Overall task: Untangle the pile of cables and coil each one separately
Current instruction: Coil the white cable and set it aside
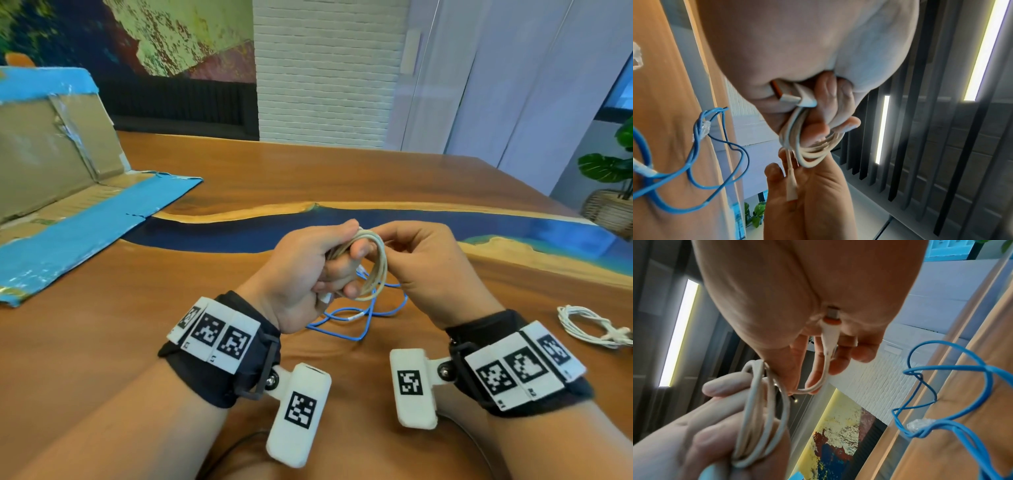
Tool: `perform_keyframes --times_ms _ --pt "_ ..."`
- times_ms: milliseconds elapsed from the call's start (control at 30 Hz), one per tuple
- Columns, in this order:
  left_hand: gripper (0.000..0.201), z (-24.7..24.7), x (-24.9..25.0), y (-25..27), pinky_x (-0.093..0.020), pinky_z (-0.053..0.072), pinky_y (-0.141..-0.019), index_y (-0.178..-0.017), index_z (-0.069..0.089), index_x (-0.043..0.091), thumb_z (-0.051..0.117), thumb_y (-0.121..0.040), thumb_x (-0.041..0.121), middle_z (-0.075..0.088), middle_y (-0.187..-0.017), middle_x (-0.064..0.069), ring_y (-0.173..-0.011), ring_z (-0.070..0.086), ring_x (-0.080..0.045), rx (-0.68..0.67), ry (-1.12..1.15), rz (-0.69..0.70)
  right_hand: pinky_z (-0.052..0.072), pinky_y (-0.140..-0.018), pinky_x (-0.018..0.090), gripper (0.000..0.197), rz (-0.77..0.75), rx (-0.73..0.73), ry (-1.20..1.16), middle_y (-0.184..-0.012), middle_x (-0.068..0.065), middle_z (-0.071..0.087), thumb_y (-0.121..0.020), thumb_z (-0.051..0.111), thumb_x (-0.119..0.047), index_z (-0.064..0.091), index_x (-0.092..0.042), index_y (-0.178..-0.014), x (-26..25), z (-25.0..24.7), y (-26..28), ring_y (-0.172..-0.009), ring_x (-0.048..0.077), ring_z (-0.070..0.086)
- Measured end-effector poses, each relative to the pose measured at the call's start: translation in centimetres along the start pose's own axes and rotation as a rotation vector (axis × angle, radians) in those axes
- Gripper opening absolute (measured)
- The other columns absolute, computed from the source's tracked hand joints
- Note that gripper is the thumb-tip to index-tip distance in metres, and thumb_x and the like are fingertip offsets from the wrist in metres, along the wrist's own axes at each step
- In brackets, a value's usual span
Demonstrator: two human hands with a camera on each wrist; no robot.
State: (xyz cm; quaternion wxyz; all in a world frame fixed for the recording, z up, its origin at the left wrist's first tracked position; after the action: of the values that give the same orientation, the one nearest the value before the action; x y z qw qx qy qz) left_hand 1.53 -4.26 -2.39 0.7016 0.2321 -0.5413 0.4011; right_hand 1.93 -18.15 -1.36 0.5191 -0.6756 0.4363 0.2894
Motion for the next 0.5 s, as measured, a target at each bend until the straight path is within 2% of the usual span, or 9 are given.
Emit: perform_keyframes --times_ms 133,233,300,367,433,467,500 --pt "0.051 -1.0 0.0 -0.4 -0.029 0.035 -0.053 -0.064 0.053 0.011 0.033 -0.108 0.028 0.02 -0.045 0.003 -0.041 0.013 -0.013 0.122 -0.016 0.052 0.058 -0.085 0.057 0.011 0.06 -0.001 -0.104 -0.09 0.011 0.079 -0.094 0.071 -0.011 0.081 -0.011 -0.097 0.4 0.8 0.1 -0.09 0.037 0.074" --pt "0.052 -1.8 0.0 -0.6 -0.032 0.032 -0.057 -0.063 0.052 0.011 0.035 -0.108 0.028 0.023 -0.044 0.003 -0.041 0.017 -0.013 0.205 -0.03 0.079 0.054 -0.092 0.063 0.025 0.098 -0.016 -0.166 -0.095 0.013 0.079 -0.094 0.059 -0.002 0.081 -0.013 -0.101 0.6 1.3 0.2 -0.094 0.039 0.073" --pt "0.051 -2.2 -0.2 -0.8 -0.034 0.031 -0.06 -0.065 0.053 0.011 0.036 -0.109 0.029 0.024 -0.044 0.003 -0.043 0.019 -0.013 0.241 -0.054 0.091 0.056 -0.092 0.059 0.023 0.122 -0.018 -0.274 -0.099 0.015 0.078 -0.092 0.06 -0.008 0.079 -0.011 -0.105 0.6 1.4 0.2 -0.094 0.037 0.073" --pt "0.047 -2.1 -0.3 -0.9 -0.033 0.031 -0.06 -0.074 0.058 0.008 0.036 -0.11 0.028 0.028 -0.046 0.003 -0.042 0.025 -0.012 0.25 -0.112 0.111 0.059 -0.078 0.045 0.019 0.121 -0.034 -0.391 -0.093 0.013 0.077 -0.092 0.066 -0.01 0.075 -0.009 -0.109 0.3 1.8 0.2 -0.082 0.029 0.072" --pt "0.044 -1.7 -0.3 -0.9 -0.029 0.034 -0.057 -0.097 0.065 -0.005 0.036 -0.111 0.024 0.039 -0.049 0.004 -0.042 0.035 -0.009 0.24 -0.153 0.125 0.056 -0.07 0.035 0.026 0.122 -0.069 -0.455 -0.078 0.006 0.071 -0.09 0.07 -0.001 0.07 -0.008 -0.115 0.0 2.4 0.5 -0.07 0.02 0.066" --pt "0.044 -1.6 -0.3 -0.9 -0.027 0.036 -0.056 -0.103 0.063 -0.012 0.036 -0.111 0.023 0.045 -0.051 0.003 -0.043 0.04 -0.008 0.244 -0.156 0.121 0.057 -0.071 0.034 0.034 0.125 -0.093 -0.466 -0.076 0.004 0.069 -0.088 0.07 0.004 0.067 -0.008 -0.119 0.0 2.7 0.6 -0.07 0.02 0.065" --pt "0.044 -1.6 -0.4 -0.9 -0.026 0.037 -0.054 -0.098 0.061 -0.013 0.037 -0.111 0.023 0.048 -0.053 0.002 -0.043 0.042 -0.008 0.256 -0.153 0.112 0.058 -0.073 0.036 0.041 0.125 -0.109 -0.454 -0.077 0.004 0.068 -0.086 0.071 0.007 0.065 -0.01 -0.122 0.0 2.9 0.6 -0.073 0.022 0.065"
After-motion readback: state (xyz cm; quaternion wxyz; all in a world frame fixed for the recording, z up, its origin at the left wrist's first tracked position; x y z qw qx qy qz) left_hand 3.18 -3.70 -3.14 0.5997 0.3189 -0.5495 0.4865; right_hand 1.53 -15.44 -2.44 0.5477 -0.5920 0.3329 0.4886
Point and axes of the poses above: each hand's wrist, its own y-axis away from the middle knuckle, its own z-axis out of the palm, x = y × z, the point moved 6 cm from there along -y, towards the middle knuckle
